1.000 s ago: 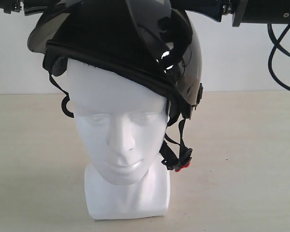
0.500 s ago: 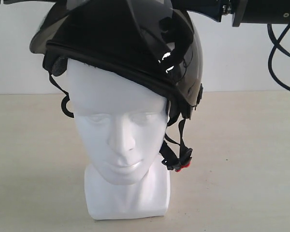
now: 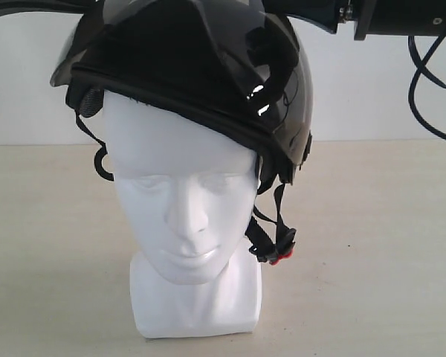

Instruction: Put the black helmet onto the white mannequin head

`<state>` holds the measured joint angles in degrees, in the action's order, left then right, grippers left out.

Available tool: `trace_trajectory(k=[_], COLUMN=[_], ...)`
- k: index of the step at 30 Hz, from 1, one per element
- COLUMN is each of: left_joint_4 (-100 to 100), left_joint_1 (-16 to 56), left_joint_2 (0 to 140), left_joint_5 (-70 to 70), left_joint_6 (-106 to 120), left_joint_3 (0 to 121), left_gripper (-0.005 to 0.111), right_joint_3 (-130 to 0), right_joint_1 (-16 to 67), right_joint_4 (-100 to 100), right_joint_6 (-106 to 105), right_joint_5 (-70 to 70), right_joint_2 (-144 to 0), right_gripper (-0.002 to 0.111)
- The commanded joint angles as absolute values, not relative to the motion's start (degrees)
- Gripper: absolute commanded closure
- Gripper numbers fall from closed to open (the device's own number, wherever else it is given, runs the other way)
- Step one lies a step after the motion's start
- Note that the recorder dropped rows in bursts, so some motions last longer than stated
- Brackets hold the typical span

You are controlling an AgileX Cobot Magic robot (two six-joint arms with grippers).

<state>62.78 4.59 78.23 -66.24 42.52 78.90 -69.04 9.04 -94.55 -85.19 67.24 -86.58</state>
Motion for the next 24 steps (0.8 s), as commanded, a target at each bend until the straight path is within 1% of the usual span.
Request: trace_trajectory(k=[1, 13, 17, 20, 24], left_joint_4=[60.1, 58.5, 58.6, 58.8, 60.1], left_joint_1=[5.3, 5.2, 5.2, 5.2, 5.2], left_joint_2=[77.9, 74.2, 75.0, 77.6, 82.3], left_joint_5=[-70.0, -70.0, -64.4, -63.8, -65.3], left_joint_6=[40.8, 40.2, 41.2, 41.2, 42.2], left_joint_3=[77.9, 77.9, 78.7, 82.1, 89.4], left_gripper=[0.102, 0.102, 0.102, 0.102, 0.102], right_joint_3=[-68.8, -68.8, -68.8, -68.8, -68.8], right_joint_1=[12.8, 13.3, 14.8, 16.6, 16.7], right_joint_4=[-89.2, -87.9, -87.0, -86.5, -86.2], right_joint_6=[-85.0, -82.8, -82.9, -83.2, -83.2], right_joint_5=[70.0, 70.0, 70.0, 70.0, 70.0], right_joint_2=[-86.6, -86.6, -86.6, -86.6, -86.6], right_gripper=[0.108, 0.108, 0.108, 0.108, 0.108])
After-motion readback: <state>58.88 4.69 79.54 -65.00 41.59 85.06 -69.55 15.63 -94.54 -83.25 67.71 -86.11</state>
